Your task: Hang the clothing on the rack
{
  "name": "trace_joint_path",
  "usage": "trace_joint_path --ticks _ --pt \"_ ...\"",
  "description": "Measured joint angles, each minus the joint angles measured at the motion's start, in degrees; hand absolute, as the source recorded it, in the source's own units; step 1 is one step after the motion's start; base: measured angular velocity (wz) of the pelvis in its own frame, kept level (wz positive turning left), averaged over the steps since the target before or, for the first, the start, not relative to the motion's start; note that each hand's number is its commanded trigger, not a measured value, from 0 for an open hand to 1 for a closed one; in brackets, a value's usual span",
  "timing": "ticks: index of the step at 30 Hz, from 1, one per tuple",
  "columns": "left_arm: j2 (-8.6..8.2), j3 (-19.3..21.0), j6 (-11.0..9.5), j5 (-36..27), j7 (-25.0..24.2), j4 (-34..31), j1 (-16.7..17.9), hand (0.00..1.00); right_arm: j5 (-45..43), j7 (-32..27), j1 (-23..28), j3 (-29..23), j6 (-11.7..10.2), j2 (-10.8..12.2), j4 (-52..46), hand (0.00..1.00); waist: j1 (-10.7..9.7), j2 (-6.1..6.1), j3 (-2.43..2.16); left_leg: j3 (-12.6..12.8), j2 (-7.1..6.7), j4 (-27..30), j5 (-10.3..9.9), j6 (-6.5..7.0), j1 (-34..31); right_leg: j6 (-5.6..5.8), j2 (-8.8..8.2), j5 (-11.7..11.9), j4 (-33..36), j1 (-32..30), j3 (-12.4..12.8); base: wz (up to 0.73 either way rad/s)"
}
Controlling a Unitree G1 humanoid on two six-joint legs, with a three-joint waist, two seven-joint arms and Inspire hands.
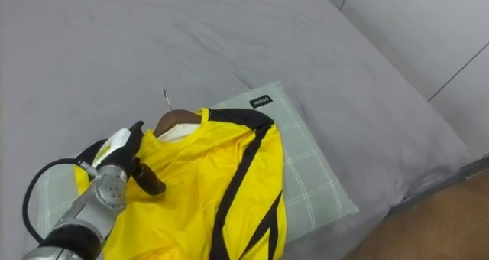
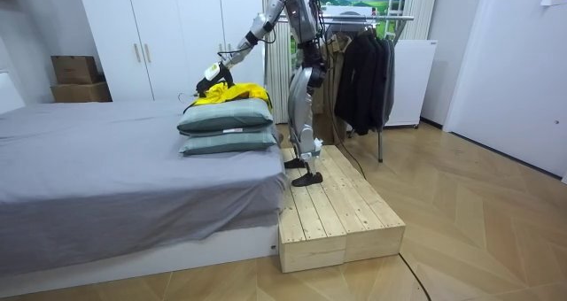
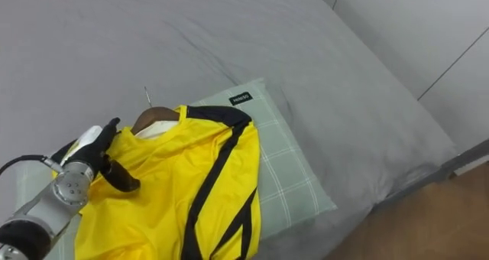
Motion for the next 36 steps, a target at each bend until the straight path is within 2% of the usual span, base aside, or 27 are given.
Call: trace_joint_path --ticks 6,9,14,15,19,26,28,31,36 --pt "0.96 0.02 1.10 0.34 -0.05 2.93 -0.09 0.00 -0.21 -0.86 0.75 -0.04 0.70 -0.37 -0.95 0.00 -0.09 -0.71 -0.02 0.38 -0.63 0.49 -0.01 -0.02 -0.86 -0.19 0.06 -1.14 1.93 -1.81 0.57 -0.02" --pt "1.27 -0.06 1.64 0.49 -0.13 3.50 -0.28 0.00 -0.91 -0.79 0.67 -0.01 0.82 -0.30 -1.11 0.00 -0.09 -0.70 -0.01 0.34 0.05 2.11 -0.27 -0.07 -1.87 -0.30 0.47 -1.07 2.01 -1.99 0.53 0.01" --pt "2.83 -0.37 2.01 1.20 -0.27 4.30 -1.08 0.00 -0.69 -0.84 0.17 0.07 0.78 -0.25 -1.43 0.00 0.15 -0.73 0.03 0.19 0.73 3.50 -0.98 -0.14 -2.48 -0.58 0.89 -0.78 1.95 -1.99 -0.02 -0.01" --pt "3.13 -1.03 2.01 1.39 -0.26 4.32 -1.25 0.00 -0.37 -0.86 0.20 0.15 0.78 -0.23 -1.82 0.00 0.25 -0.73 0.03 0.18 1.24 3.74 -1.22 -0.15 -2.58 -0.61 0.90 -0.74 2.01 -1.99 0.00 0.00" --pt "3.98 -2.60 2.02 1.77 -0.26 4.41 -1.31 0.00 0.80 -0.91 0.19 0.16 0.79 -0.17 -2.97 0.00 0.58 -0.71 0.05 0.16 1.31 3.87 -1.55 -0.19 -3.19 -0.63 1.11 -0.49 1.84 -2.25 0.27 0.00" --pt "4.15 -5.49 2.96 4.20 -0.20 4.55 -1.86 0.00 1.51 -1.52 0.86 1.33 0.82 -0.20 -4.31 0.00 1.14 -0.64 0.09 -0.20 1.51 4.52 -1.63 -0.16 -4.52 -0.66 0.95 -0.43 1.71 -3.29 -0.44 0.02" --pt "4.14 -5.82 3.27 4.21 -0.22 4.55 -2.31 0.00 1.52 -1.81 0.99 1.35 0.71 -0.19 -5.36 0.00 1.18 -0.16 0.38 -0.27 2.09 5.63 -2.04 -0.08 -5.51 -0.67 1.15 -0.31 1.63 -3.76 -0.46 0.00" --pt "4.14 -6.74 3.28 4.22 -0.22 4.55 -3.26 0.00 1.53 -2.17 0.93 1.35 0.70 -0.23 -5.86 0.00 1.30 0.34 0.69 -0.39 2.17 5.98 -2.29 -0.03 -5.99 -0.66 1.23 -0.30 1.71 -4.05 -0.46 0.00" --pt "4.14 -6.79 3.70 4.21 -0.34 4.55 -3.66 0.00 2.19 -2.18 1.63 1.37 0.70 -0.24 -7.02 0.00 1.28 0.68 0.90 -0.31 2.19 5.92 -2.29 -0.02 -6.03 -0.64 1.19 -0.29 1.84 -4.22 -0.47 0.00"
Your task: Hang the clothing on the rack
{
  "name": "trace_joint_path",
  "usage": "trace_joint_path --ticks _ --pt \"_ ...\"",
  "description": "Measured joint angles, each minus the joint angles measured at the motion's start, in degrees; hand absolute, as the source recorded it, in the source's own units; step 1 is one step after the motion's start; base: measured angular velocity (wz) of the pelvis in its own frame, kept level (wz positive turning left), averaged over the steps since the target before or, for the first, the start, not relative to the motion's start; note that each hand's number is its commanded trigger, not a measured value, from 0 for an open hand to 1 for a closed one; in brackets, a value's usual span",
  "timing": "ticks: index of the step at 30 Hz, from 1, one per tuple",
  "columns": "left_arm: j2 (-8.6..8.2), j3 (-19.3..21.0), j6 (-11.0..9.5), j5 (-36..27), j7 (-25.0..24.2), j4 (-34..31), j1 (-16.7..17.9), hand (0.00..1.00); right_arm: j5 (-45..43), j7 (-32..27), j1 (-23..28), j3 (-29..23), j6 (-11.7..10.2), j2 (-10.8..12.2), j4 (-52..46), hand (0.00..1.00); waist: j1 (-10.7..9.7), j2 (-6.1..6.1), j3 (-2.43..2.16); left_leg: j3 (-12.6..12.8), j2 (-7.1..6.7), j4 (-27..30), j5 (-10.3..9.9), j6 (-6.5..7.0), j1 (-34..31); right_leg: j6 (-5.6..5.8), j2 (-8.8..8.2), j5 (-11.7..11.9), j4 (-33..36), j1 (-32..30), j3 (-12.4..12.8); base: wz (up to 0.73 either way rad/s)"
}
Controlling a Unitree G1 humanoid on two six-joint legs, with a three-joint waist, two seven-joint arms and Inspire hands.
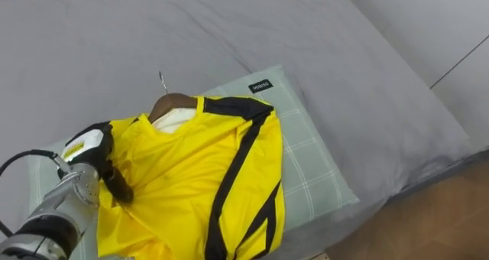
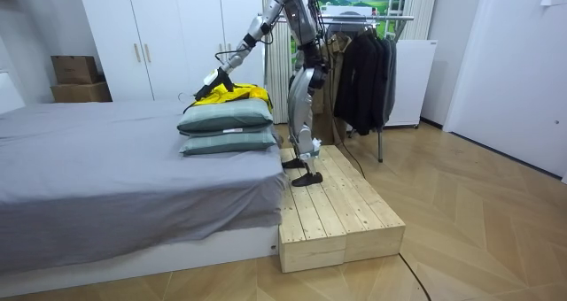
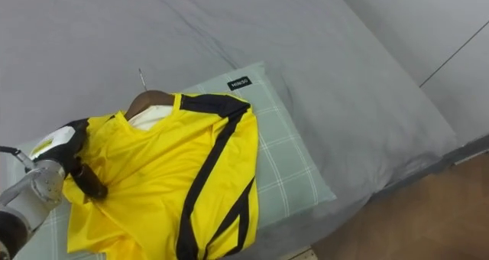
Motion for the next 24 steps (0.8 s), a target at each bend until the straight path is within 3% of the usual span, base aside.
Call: trace_joint_path --ticks 10,24 --pt "0.00 -3.43 0.72 2.64 -0.56 0.00 -0.44 0.00 0.27 0.05 -0.16 -0.01 0.01 -0.13 -0.13 0.00 -0.12 0.00 0.00 0.39 0.01 0.04 -0.01 -0.01 -0.07 0.00 -0.01 0.00 0.06 -0.26 0.22 0.00" --pt "0.00 -4.47 0.56 4.92 -1.47 -0.04 -0.50 0.00 1.17 0.12 0.33 0.02 -0.71 -0.14 -0.23 0.00 -1.37 -0.01 0.00 0.51 -0.02 0.01 -0.01 -0.01 -0.01 0.02 -0.02 0.01 0.06 -0.26 0.31 0.00"
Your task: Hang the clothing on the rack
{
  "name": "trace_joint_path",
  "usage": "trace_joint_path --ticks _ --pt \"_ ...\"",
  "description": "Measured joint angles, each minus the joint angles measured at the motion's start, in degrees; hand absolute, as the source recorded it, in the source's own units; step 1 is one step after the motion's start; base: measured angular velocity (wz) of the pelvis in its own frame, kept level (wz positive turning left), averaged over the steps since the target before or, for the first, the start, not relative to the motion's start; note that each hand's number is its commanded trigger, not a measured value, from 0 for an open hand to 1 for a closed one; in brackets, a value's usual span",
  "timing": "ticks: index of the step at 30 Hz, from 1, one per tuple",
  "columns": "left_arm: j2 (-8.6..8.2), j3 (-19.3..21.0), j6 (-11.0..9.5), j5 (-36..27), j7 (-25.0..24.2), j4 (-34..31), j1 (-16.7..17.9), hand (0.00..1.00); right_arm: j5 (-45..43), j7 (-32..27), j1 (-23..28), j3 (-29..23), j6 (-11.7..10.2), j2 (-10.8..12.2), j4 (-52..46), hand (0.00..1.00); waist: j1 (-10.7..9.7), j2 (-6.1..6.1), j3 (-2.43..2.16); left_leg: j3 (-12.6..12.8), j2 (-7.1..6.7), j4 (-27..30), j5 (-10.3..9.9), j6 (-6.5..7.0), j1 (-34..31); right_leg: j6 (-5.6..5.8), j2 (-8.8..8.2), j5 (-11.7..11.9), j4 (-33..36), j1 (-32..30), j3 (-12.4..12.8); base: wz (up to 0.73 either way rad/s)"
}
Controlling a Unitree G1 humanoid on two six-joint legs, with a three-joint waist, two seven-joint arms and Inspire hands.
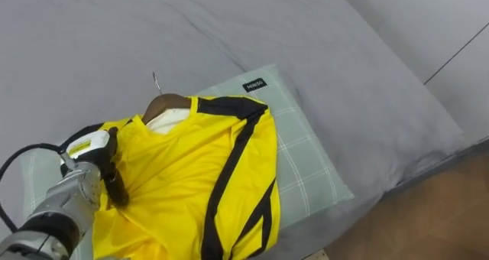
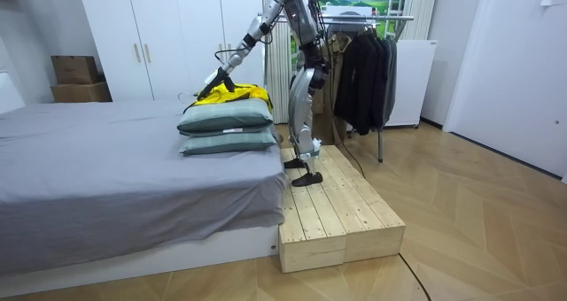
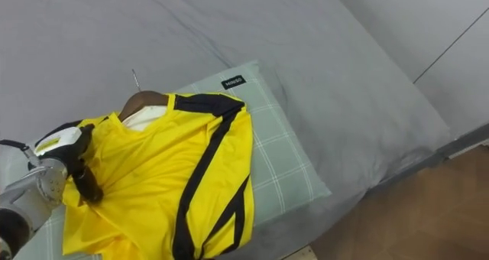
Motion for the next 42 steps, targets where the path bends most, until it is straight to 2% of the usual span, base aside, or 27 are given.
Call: trace_joint_path --ticks 3,5,6,7,8,9,15,25,42 --pt "0.00 -0.08 -0.33 0.10 -0.16 -0.04 -0.03 0.04 0.39 0.14 0.44 -0.03 -0.14 0.00 -0.33 0.00 -0.21 0.00 0.00 -0.04 -0.03 0.00 0.00 0.00 -0.01 0.00 0.01 0.00 -0.08 0.00 0.07 0.00" --pt "0.00 -0.10 -0.37 0.10 -0.30 -0.04 -0.04 0.17 0.39 0.37 0.55 -0.03 -0.15 0.00 -0.33 0.00 -0.20 0.00 0.00 -0.05 -0.04 0.01 0.00 0.00 0.00 0.00 0.01 0.00 -0.09 0.00 0.12 0.00" --pt "0.00 -0.10 -0.38 0.09 -0.41 -0.04 -0.04 0.55 0.40 0.51 0.56 -0.03 -0.15 0.00 -0.33 0.00 -0.18 0.00 0.00 -0.06 -0.04 0.01 0.00 0.00 0.00 0.00 0.00 0.00 -0.10 0.00 0.14 0.00" --pt "0.02 -0.06 -0.38 0.09 -0.77 -0.04 -0.11 0.74 0.40 0.64 0.55 -0.05 -0.15 0.01 -0.33 0.00 -0.13 0.00 0.00 -0.06 -0.05 0.01 0.00 0.00 0.00 0.01 0.02 0.00 -0.16 0.01 0.17 0.00" --pt "0.03 -0.06 -0.38 0.09 -0.86 -0.04 -0.15 0.84 0.40 0.73 0.55 -0.10 -0.17 0.00 -0.32 0.00 -0.14 0.00 0.00 -0.08 -0.05 0.01 0.00 0.00 -0.02 0.01 0.02 0.00 -0.18 0.01 0.17 0.00" --pt "0.03 -0.06 -0.38 0.09 -0.87 -0.04 -0.22 1.00 0.40 0.97 0.55 -0.16 -0.18 0.00 -0.30 0.00 -0.14 0.00 0.00 -0.08 -0.05 0.00 0.00 0.00 -0.03 0.01 0.02 0.00 -0.19 0.01 0.17 0.00" --pt "1.15 0.03 -0.38 0.07 -0.55 -0.37 -2.22 1.00 0.41 1.88 0.75 -0.16 -0.31 -0.24 -0.25 0.00 -0.19 0.02 0.00 -0.17 -0.07 -0.01 0.00 0.01 0.23 0.03 0.01 0.02 -0.17 0.34 0.07 0.00" --pt "0.95 0.03 0.11 -0.72 -1.63 -0.39 -2.26 1.00 0.44 1.69 1.01 -0.06 -0.43 -0.43 -0.30 0.00 0.03 0.03 0.01 -0.23 -0.08 -0.20 0.00 0.00 0.92 0.03 -0.03 0.02 -0.05 0.89 -0.02 0.00" --pt "0.95 0.52 -0.20 -0.57 -2.52 -0.37 -2.26 1.00 0.95 1.08 0.75 -0.06 -0.47 -0.36 -0.35 0.00 0.45 0.00 -0.01 0.24 0.00 -0.19 0.01 0.01 1.10 0.08 0.17 0.05 -0.16 0.94 0.65 -0.01"
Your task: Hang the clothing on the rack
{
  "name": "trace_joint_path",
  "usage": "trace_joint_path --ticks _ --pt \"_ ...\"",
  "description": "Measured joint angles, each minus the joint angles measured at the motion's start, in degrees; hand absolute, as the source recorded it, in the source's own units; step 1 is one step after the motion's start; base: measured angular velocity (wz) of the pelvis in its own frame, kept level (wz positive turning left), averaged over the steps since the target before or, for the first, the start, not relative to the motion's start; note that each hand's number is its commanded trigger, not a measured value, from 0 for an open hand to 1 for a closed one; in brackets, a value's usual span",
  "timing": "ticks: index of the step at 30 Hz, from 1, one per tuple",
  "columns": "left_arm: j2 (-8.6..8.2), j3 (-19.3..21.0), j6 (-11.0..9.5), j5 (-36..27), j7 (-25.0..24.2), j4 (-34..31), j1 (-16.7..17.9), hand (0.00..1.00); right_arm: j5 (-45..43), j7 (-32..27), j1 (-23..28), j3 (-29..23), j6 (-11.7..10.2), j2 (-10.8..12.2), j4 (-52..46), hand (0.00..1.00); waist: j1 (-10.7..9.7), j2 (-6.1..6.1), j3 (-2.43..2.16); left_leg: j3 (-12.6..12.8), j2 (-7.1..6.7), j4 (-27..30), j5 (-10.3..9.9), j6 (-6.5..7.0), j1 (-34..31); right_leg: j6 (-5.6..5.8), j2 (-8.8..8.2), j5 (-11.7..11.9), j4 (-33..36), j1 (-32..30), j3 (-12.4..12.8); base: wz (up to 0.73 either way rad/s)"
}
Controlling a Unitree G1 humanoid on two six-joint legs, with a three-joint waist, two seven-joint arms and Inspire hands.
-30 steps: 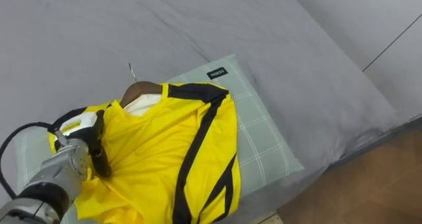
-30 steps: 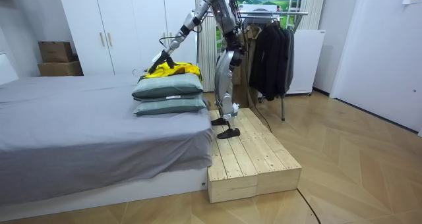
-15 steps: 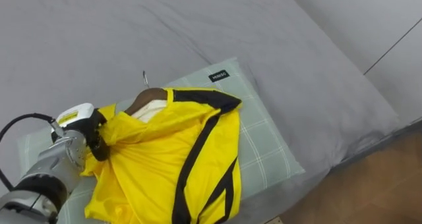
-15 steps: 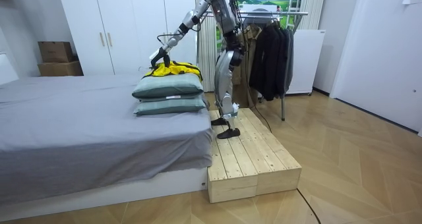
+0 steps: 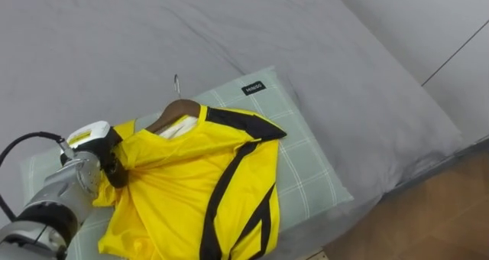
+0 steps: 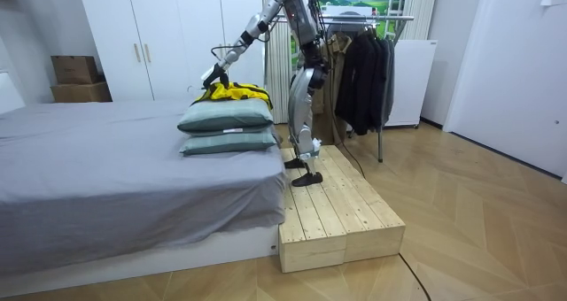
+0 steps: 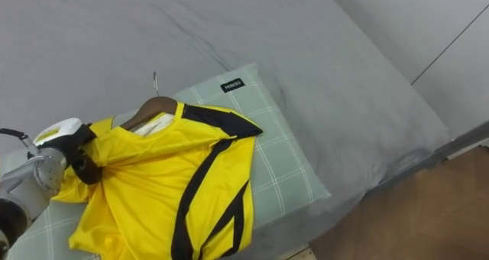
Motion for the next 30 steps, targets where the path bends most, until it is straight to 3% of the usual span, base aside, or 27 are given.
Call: trace_joint_path --ticks 11,20,24,30 --pt "0.00 0.83 -0.22 0.20 0.05 0.02 0.00 1.00 0.23 -0.02 0.11 -0.01 0.00 0.00 0.08 0.00 0.35 0.03 0.00 0.03 0.09 0.25 0.00 0.00 0.21 0.04 0.14 0.06 0.07 0.30 0.16 0.00" --pt "0.05 2.09 -2.84 0.54 3.11 0.05 -0.01 1.00 0.27 -1.61 0.67 0.77 -0.75 -0.09 0.03 0.00 2.45 0.23 -0.04 -0.03 0.12 -0.18 -0.01 -0.01 1.88 0.04 0.20 0.05 -0.08 1.95 0.04 0.00" --pt "0.17 6.48 -4.18 0.56 7.59 -0.09 0.01 1.00 -1.10 -2.17 0.96 0.46 -1.33 -0.36 0.04 0.00 3.12 0.50 -0.19 0.08 -0.03 -0.99 -0.05 -0.05 2.63 0.04 0.07 0.05 -0.05 2.30 -0.27 0.00" --pt "-0.02 8.67 -6.51 0.66 14.61 -4.31 2.11 1.00 -2.01 -2.60 2.27 0.69 -1.53 -0.36 0.74 0.00 4.56 0.50 -0.44 -0.19 -0.29 -3.38 0.07 -0.23 7.27 0.02 -0.01 0.06 -1.68 6.80 -0.81 0.01"
